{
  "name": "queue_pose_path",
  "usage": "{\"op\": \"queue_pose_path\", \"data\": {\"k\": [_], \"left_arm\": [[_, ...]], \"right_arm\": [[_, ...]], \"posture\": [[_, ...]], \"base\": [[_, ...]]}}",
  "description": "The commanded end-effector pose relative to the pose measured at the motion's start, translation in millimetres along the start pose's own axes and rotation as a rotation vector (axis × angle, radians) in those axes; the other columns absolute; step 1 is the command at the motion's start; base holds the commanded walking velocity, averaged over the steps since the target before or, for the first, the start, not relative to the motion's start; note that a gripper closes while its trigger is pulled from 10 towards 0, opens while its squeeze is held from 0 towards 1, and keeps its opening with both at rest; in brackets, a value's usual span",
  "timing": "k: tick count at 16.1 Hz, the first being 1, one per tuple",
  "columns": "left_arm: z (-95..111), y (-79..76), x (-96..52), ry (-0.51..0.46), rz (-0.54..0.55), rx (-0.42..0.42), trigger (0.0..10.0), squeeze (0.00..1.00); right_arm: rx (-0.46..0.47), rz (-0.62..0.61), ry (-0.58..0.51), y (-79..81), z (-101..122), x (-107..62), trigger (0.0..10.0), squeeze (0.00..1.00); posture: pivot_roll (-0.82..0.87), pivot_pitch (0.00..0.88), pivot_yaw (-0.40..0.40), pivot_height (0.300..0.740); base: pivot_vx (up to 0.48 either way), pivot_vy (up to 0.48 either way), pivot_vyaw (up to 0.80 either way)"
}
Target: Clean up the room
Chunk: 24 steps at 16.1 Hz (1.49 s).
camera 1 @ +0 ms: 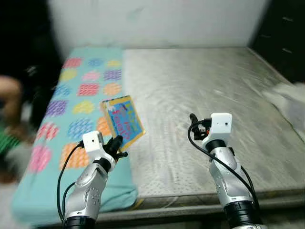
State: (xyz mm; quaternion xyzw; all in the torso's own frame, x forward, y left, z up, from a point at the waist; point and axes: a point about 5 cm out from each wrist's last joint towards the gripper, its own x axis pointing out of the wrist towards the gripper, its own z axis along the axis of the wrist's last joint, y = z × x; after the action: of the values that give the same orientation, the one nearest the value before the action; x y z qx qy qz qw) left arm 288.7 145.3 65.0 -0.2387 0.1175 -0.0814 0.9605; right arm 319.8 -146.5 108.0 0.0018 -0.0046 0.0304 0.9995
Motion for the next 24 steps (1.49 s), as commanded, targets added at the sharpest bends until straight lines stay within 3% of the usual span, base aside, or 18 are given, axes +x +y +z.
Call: {"op": "queue_pose_path", "data": {"k": [1, 7, 16, 24], "left_arm": [[9.6, -0.4, -0.7, -0.036, -0.008, 0.006, 10.0, 0.00], [9.3, -0.3, -0.5, -0.032, -0.003, -0.016, 10.0, 0.00], [11.9, -0.2, 0.0, -0.046, -0.010, -0.013, 10.0, 0.00], [11.4, -0.7, 1.3, -0.042, -0.012, -0.005, 10.0, 0.00]], "right_arm": [[-0.001, 0.010, -0.020, 3.2, 5.1, 0.4, 10.0, 0.00], [0.004, -0.017, -0.016, -4.7, 5.4, 1.3, 10.0, 0.00], [0.000, -0.015, -0.015, -4.1, 5.0, 1.5, 10.0, 0.00], [-0.011, -0.006, -0.014, -3.3, 5.1, 2.9, 10.0, 0.00]], "posture": [[-0.11, 0.000, -0.007, 0.740], [-0.12, 0.000, -0.010, 0.740], [-0.11, 0.000, -0.007, 0.740], [-0.12, 0.000, -0.008, 0.740]], "base": [[0.000, 0.000, 0.79], [0.000, 0.000, 0.13], [0.000, 0.077, 0.00], [0.000, -0.426, 0.00]]}}
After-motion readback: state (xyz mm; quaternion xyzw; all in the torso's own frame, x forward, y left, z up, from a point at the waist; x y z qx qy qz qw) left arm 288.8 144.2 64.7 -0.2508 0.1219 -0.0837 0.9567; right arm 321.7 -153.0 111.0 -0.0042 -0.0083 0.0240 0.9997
